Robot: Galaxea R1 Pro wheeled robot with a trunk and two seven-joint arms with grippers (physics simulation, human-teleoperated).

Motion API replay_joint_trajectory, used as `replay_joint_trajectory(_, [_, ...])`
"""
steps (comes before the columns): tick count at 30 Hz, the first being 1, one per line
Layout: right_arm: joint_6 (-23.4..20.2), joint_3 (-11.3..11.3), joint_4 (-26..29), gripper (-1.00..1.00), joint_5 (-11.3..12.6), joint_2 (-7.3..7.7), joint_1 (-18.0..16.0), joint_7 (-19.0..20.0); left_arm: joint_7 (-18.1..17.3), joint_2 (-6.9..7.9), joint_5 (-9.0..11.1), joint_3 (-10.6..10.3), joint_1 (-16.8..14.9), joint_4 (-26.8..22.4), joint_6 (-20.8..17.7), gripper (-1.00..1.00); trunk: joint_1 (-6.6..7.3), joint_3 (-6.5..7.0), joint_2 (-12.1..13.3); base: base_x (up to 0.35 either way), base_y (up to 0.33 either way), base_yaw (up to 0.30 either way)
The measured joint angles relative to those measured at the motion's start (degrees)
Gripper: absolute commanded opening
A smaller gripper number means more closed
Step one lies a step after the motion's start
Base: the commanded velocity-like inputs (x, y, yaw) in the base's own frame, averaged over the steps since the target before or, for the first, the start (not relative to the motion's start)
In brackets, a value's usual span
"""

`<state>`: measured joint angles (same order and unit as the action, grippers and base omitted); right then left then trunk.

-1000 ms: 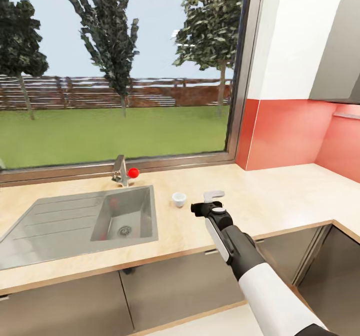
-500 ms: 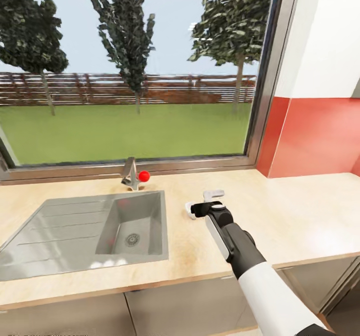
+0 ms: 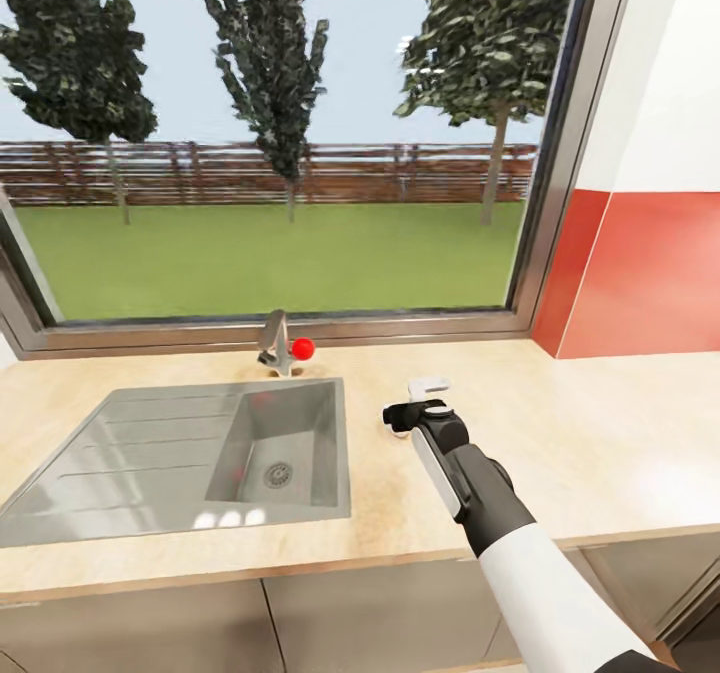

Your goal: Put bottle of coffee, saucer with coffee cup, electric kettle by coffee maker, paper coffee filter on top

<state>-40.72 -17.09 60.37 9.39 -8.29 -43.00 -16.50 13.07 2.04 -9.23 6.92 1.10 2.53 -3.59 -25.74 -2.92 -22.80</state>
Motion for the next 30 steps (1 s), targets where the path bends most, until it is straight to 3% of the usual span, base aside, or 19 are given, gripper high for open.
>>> replay_joint_trajectory(11, [-1.2,0.5,-3.0,1.00,-0.1,0.44,-0.4,0.0,0.0,-0.03,0.0,0.0,0.2,0.1,0.0,1.00,0.00,-0.01,0.0,0.085,-0.044,0.001])
replay_joint_trajectory(14, [-7.4,1.4,-3.2,1.00,-0.2,0.45,-4.6,-1.4,0.1,-0.02,0.0,0.0,0.4,0.1,0.0,1.00,-0.01,0.00,0.0,0.003,-0.002,0.000])
replay_joint_trajectory(17, [-9.7,2.1,-3.2,1.00,0.0,0.41,-6.8,-2.0,0.1,0.05,0.0,0.0,0.4,0.1,0.0,1.00,0.00,0.00,0.0,0.000,0.000,0.000])
replay_joint_trajectory(23, [-10.2,2.3,-3.5,1.00,0.0,0.33,-7.4,-2.2,0.0,0.06,0.0,0.0,0.4,0.1,0.0,1.00,0.00,-0.01,0.0,0.032,0.000,0.000])
replay_joint_trajectory(30, [-10.2,2.1,-3.7,1.00,0.1,0.28,-7.5,-2.2,0.0,0.06,0.0,0.0,0.4,0.1,-0.1,1.00,0.02,-0.01,0.0,0.273,0.000,0.000])
